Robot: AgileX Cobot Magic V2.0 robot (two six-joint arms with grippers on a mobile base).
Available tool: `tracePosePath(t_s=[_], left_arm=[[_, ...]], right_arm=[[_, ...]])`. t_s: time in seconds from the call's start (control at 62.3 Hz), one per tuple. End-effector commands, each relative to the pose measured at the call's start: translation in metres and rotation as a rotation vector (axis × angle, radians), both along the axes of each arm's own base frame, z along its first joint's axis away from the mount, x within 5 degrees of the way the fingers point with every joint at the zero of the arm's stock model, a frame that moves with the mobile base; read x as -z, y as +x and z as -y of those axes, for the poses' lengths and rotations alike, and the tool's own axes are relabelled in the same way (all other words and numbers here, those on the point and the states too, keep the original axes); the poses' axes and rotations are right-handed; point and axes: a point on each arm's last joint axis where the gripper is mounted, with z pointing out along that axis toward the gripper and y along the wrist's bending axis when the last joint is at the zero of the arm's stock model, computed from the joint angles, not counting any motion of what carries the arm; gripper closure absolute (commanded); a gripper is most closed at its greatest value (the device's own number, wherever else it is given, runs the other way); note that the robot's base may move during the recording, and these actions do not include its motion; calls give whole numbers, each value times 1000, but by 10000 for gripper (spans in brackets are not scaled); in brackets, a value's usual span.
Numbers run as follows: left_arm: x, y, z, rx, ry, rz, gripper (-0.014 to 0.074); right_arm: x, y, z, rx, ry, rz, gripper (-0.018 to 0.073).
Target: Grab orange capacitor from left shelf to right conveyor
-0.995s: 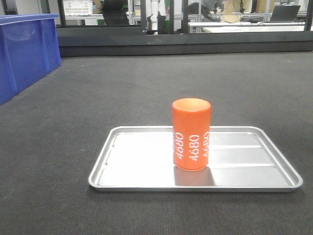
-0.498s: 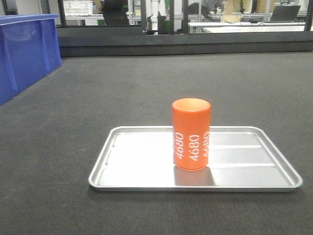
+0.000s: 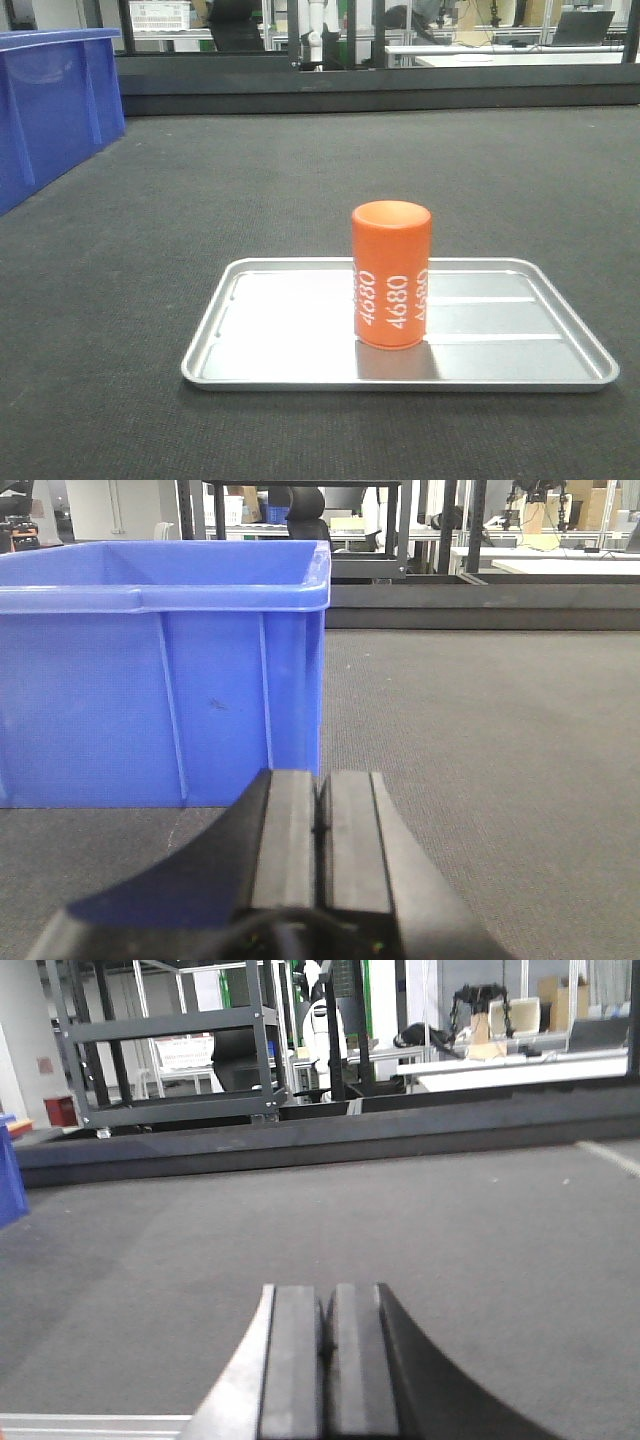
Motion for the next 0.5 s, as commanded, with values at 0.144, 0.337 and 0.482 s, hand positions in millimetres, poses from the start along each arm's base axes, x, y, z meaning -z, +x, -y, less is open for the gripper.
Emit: tracePosePath(t_s=[0.144,0.337,0.482], left_arm=[[-10,0,0,8,-8,82,701],[-10,0,0,8,-8,82,701],[-10,0,0,8,-8,82,701]], right_arm=[[-16,-3,1,47,-185,139,503],[4,-5,1,52,-185,174,503],[5,-5,1,54,-180,196,503]])
